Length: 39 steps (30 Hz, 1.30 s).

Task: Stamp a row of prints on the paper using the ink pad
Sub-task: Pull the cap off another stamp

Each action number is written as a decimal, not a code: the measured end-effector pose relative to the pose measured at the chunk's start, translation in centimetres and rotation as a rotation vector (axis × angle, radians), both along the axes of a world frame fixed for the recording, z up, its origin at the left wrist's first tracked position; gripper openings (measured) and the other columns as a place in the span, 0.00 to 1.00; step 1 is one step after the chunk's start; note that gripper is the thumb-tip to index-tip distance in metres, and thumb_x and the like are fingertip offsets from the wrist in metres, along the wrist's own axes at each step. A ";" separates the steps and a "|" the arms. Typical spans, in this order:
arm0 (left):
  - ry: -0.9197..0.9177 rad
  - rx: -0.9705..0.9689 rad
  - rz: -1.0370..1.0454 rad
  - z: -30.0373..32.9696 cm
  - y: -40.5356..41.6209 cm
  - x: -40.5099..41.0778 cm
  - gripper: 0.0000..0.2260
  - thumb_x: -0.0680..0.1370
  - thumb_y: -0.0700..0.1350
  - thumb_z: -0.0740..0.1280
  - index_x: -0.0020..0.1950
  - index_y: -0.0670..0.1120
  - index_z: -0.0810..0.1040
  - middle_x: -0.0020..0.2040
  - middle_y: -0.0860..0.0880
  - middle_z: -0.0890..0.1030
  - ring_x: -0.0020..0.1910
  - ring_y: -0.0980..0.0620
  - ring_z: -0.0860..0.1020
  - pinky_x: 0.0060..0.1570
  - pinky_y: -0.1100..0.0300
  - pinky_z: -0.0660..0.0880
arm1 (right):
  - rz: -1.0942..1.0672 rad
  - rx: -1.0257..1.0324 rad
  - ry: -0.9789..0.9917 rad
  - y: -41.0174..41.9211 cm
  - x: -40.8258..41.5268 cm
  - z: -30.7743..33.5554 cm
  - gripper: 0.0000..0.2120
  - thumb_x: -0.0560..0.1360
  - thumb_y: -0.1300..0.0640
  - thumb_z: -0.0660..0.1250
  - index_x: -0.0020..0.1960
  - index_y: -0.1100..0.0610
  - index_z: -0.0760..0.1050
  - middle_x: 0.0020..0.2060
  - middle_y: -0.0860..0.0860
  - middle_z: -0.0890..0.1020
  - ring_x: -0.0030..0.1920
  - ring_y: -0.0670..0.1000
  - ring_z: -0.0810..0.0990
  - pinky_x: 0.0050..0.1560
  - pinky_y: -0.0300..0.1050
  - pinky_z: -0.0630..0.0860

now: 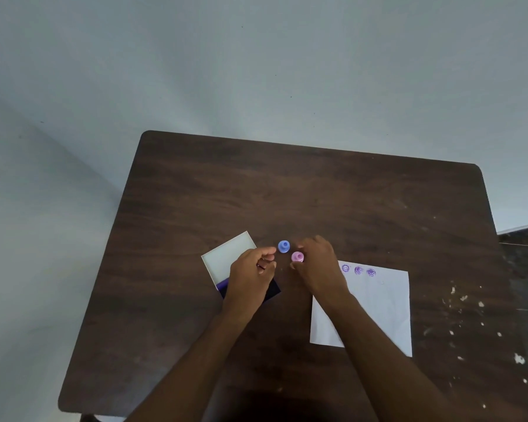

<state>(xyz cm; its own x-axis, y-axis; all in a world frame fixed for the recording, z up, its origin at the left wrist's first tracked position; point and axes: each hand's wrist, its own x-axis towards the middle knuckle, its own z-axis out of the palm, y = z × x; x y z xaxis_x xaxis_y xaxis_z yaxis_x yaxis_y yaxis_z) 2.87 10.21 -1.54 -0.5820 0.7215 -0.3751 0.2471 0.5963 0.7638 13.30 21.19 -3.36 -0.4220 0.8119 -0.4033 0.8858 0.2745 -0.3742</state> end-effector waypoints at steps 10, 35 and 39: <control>-0.006 -0.039 0.006 0.8 0.6 0.3 0.12 0.79 0.44 0.67 0.62 0.46 0.79 0.59 0.50 0.82 0.56 0.54 0.79 0.58 0.64 0.71 | -0.063 -0.066 -0.047 0.2 -0.4 -0.1 0.09 0.75 0.53 0.69 0.50 0.59 0.79 0.50 0.56 0.82 0.45 0.51 0.77 0.51 0.42 0.73; 0.195 0.274 -0.112 7.6 1.6 2.5 0.18 0.71 0.54 0.74 0.58 0.50 0.82 0.55 0.53 0.82 0.47 0.62 0.77 0.47 0.82 0.66 | -0.785 -0.980 1.338 -2.5 5.2 7.4 0.15 0.75 0.60 0.67 0.60 0.65 0.78 0.57 0.62 0.82 0.58 0.59 0.81 0.55 0.48 0.80; 0.258 0.308 -0.145 8.2 1.4 3.6 0.20 0.71 0.53 0.74 0.60 0.46 0.82 0.55 0.49 0.82 0.50 0.56 0.78 0.50 0.75 0.72 | -0.827 -1.040 1.415 -2.9 5.8 7.6 0.16 0.72 0.59 0.69 0.58 0.64 0.80 0.57 0.62 0.82 0.58 0.59 0.81 0.53 0.47 0.80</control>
<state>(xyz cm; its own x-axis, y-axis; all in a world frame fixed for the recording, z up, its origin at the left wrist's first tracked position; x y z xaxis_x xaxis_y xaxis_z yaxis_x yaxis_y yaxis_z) 6.45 11.58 6.70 -0.5125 0.8585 0.0157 0.5181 0.2946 0.8030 19.09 18.24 4.21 -0.5214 0.6547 -0.5472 -0.3815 -0.7525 -0.5369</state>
